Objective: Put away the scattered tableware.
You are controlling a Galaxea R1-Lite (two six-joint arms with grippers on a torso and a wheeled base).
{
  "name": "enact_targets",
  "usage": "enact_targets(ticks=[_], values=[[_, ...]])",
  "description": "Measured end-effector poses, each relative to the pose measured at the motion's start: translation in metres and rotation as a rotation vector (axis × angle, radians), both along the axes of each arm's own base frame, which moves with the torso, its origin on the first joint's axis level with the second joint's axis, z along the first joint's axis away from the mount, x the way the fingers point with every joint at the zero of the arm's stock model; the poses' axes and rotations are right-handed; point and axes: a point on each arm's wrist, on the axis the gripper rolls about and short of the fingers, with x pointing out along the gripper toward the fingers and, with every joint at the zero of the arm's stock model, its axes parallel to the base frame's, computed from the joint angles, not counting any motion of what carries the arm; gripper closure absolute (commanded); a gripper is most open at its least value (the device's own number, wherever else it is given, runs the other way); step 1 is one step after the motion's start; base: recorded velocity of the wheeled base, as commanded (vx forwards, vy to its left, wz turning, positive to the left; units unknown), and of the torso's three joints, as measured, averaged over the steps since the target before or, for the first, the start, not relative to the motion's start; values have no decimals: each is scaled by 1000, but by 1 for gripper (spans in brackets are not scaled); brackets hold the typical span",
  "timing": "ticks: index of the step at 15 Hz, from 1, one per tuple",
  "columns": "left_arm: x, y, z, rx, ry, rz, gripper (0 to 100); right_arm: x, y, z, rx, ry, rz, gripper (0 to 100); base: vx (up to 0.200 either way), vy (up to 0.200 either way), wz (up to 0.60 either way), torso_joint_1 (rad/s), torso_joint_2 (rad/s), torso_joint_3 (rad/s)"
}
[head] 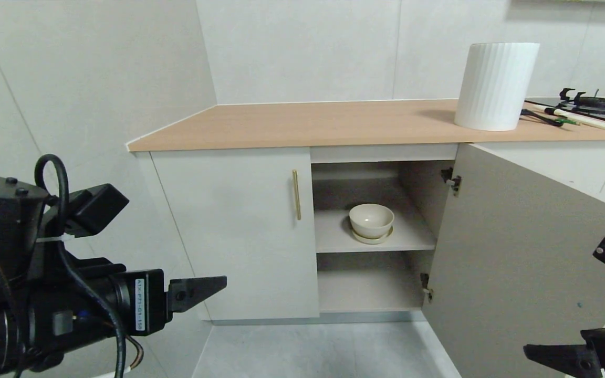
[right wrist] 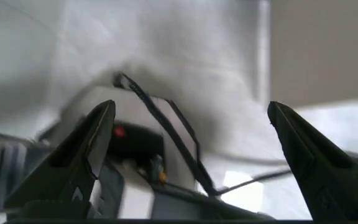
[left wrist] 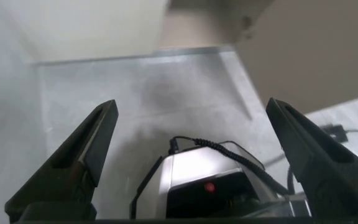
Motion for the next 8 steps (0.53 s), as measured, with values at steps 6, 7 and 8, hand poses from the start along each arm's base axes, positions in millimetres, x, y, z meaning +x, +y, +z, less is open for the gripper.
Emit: enact_targets(ticks=[6, 7, 8], values=[[0, 0, -1, 2, 5, -1, 0, -10, -13, 13, -40, 38, -46, 0, 0, -133, 0, 2, 2, 0], [0, 0, -1, 1, 4, -3, 0, -11, -15, 15, -49, 49, -54, 0, 0, 0, 0, 0, 0, 0], [0, 0, -1, 2, 5, -3, 0, -13, -18, 16, -64, 70, -68, 0, 0, 0, 0, 0, 0, 0]])
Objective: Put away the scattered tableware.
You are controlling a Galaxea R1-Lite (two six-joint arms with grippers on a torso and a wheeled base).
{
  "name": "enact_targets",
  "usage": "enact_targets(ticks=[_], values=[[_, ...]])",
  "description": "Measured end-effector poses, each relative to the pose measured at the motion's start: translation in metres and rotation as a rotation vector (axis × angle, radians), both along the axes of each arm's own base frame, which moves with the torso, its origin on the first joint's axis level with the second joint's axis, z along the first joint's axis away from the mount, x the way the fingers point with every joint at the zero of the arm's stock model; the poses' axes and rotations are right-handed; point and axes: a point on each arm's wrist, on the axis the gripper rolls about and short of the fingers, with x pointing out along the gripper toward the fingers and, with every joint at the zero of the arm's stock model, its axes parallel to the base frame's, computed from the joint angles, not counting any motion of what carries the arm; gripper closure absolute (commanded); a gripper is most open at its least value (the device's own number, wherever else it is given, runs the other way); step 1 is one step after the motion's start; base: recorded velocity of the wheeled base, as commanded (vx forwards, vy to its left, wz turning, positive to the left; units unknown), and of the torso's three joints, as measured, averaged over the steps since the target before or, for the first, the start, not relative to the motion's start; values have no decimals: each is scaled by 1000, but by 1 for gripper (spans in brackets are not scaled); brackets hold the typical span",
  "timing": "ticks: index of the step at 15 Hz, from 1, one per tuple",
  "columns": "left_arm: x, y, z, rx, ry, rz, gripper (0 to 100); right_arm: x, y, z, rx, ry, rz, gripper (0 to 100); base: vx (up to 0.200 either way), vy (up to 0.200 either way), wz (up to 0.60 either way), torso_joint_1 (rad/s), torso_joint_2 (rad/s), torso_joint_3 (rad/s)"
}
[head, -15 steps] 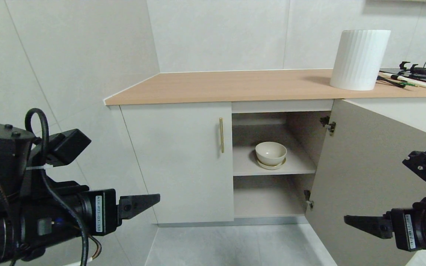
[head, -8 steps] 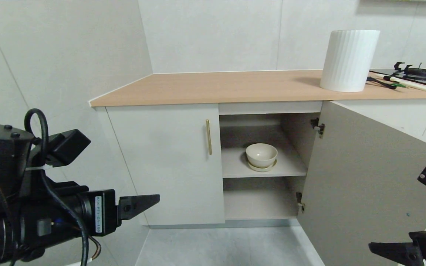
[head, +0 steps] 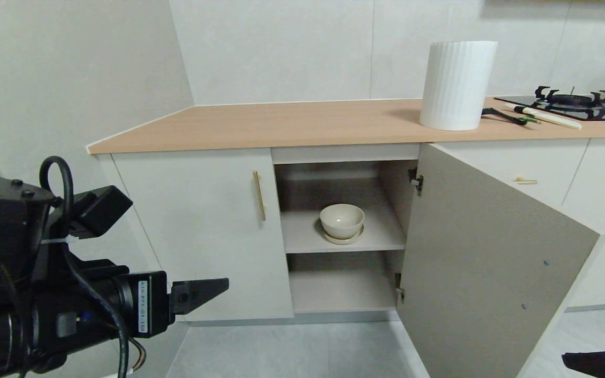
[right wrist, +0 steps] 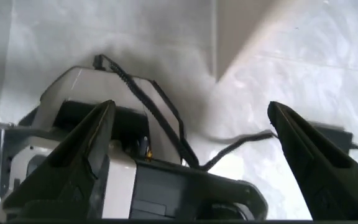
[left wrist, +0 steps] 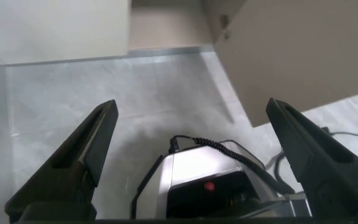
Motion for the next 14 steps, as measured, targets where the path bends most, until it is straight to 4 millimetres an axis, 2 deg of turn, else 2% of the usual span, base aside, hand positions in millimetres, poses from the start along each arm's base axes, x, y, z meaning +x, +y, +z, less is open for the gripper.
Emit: enact_targets(ticks=[5, 9, 14], values=[[0, 0, 0, -1, 3, 2, 0, 7, -18, 14, -94, -56, -191, 0, 0, 0, 0, 0, 0, 0], [1, 0, 0, -1, 4, 2, 0, 16, -39, 15, -166, -61, -305, 0, 0, 0, 0, 0, 0, 0], [1, 0, 0, -3, 4, 1, 0, 49, -63, 11, -169, -146, -473, 0, 0, 0, 0, 0, 0, 0]])
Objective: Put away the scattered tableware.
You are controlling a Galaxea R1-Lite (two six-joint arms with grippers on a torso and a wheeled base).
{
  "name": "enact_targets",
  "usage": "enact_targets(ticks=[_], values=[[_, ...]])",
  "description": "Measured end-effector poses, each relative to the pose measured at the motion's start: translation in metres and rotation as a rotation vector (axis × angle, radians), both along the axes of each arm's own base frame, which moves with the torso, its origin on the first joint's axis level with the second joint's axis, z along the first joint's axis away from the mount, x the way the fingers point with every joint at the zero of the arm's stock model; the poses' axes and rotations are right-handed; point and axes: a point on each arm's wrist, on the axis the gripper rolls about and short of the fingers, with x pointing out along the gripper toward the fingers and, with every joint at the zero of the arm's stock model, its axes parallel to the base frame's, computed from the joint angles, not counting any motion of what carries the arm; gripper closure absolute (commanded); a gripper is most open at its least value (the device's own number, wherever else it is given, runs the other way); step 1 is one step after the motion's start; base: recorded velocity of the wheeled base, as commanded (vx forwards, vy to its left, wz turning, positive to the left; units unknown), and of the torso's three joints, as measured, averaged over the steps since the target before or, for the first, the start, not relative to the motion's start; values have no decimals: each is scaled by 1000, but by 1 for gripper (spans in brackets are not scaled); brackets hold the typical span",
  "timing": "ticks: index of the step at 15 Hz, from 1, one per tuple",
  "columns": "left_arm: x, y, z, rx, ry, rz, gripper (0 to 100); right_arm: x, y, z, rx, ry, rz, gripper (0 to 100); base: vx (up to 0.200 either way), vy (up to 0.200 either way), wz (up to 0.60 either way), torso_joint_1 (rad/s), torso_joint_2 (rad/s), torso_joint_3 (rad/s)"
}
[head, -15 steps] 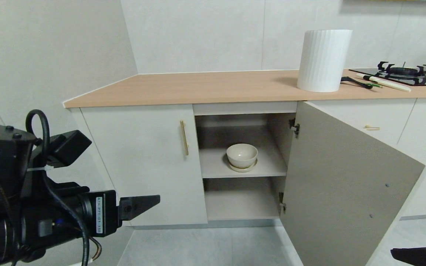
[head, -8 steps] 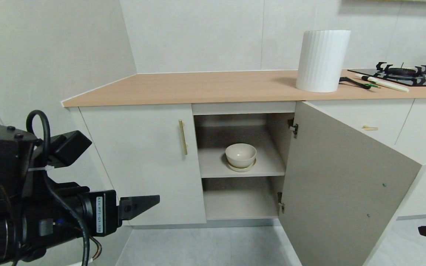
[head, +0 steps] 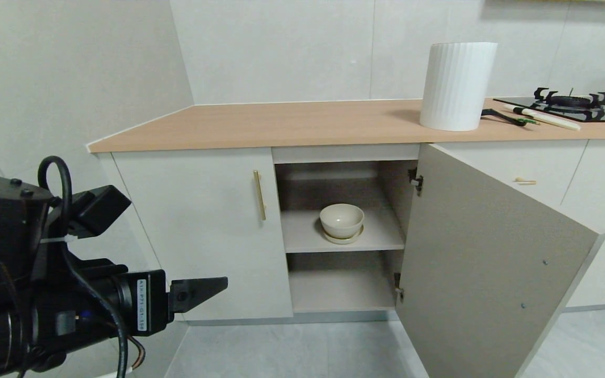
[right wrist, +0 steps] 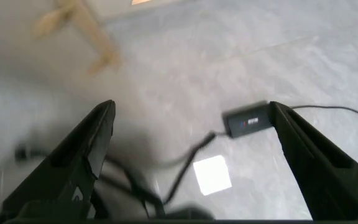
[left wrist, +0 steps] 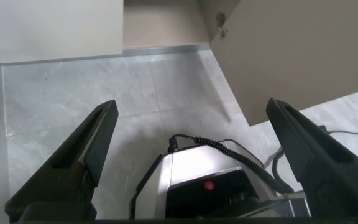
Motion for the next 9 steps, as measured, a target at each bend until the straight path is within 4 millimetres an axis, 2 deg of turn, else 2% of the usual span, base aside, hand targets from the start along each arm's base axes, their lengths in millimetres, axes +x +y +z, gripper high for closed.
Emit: enact_targets(ticks=[4, 9], values=[[0, 0, 1, -1, -2, 1, 0, 28, -11, -17, 13, -49, -38, 0, 0, 0, 0, 0, 0, 0], [0, 0, 1, -2, -3, 1, 0, 44, -13, -35, 91, -4, 8, 0, 0, 0, 0, 0, 0, 0]])
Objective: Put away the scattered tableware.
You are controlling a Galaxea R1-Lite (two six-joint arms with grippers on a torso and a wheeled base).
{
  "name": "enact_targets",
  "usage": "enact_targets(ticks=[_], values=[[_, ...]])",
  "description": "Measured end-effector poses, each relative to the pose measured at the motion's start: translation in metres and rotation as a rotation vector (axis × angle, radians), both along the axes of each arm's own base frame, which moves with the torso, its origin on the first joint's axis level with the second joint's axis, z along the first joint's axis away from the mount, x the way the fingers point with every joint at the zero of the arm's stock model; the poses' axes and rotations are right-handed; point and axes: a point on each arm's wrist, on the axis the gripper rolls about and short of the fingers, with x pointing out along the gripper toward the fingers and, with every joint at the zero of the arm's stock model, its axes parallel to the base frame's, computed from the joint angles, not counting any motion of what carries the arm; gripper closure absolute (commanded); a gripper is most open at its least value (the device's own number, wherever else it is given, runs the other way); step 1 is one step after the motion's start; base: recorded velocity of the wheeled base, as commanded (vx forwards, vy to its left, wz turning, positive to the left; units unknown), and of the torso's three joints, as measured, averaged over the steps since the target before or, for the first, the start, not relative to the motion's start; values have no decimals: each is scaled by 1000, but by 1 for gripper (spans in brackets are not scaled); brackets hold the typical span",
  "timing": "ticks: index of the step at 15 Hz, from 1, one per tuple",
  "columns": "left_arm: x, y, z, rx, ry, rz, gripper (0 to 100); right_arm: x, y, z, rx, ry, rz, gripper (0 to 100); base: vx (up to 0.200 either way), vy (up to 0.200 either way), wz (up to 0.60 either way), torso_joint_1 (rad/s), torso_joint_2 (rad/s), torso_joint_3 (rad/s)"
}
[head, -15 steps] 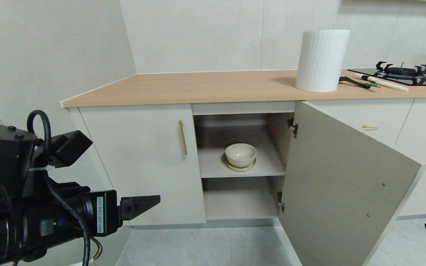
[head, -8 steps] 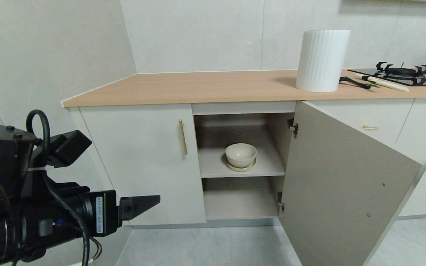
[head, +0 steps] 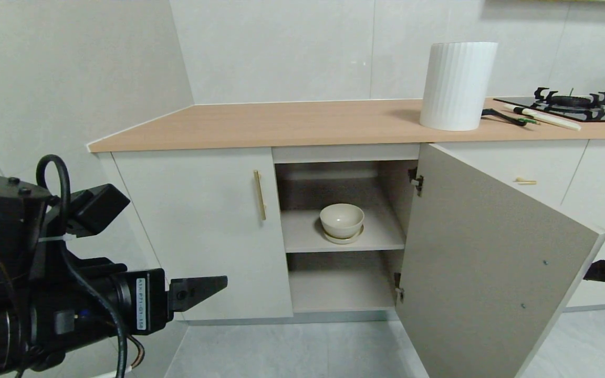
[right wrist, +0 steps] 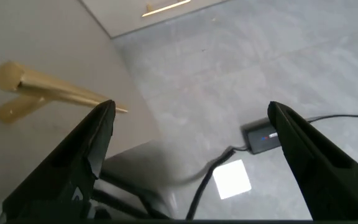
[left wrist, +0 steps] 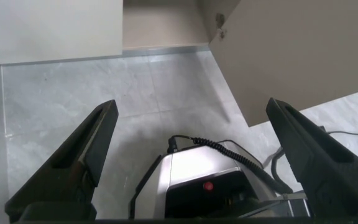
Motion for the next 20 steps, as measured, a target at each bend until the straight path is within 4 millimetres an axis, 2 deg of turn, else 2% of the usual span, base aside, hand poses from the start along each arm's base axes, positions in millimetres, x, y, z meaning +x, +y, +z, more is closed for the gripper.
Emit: enact_targets(ticks=[4, 10, 12, 16, 20], values=[[0, 0, 0, 0, 1, 0, 0, 7, 4, -7, 35, -34, 18, 0, 0, 0, 0, 0, 0, 0], [1, 1, 0, 1, -1, 6, 0, 9, 31, -13, 106, -28, 85, 0, 0, 0, 0, 0, 0, 0], [1, 1, 1, -2, -4, 8, 0, 8, 47, -14, 137, -27, 134, 0, 0, 0, 0, 0, 0, 0], [0, 1, 2, -6, -9, 9, 0, 11, 92, -18, 177, -17, 300, 0, 0, 0, 0, 0, 0, 0], [1, 1, 4, -14, -22, 11, 0, 42, 130, -41, 181, -30, 408, 0, 0, 0, 0, 0, 0, 0]])
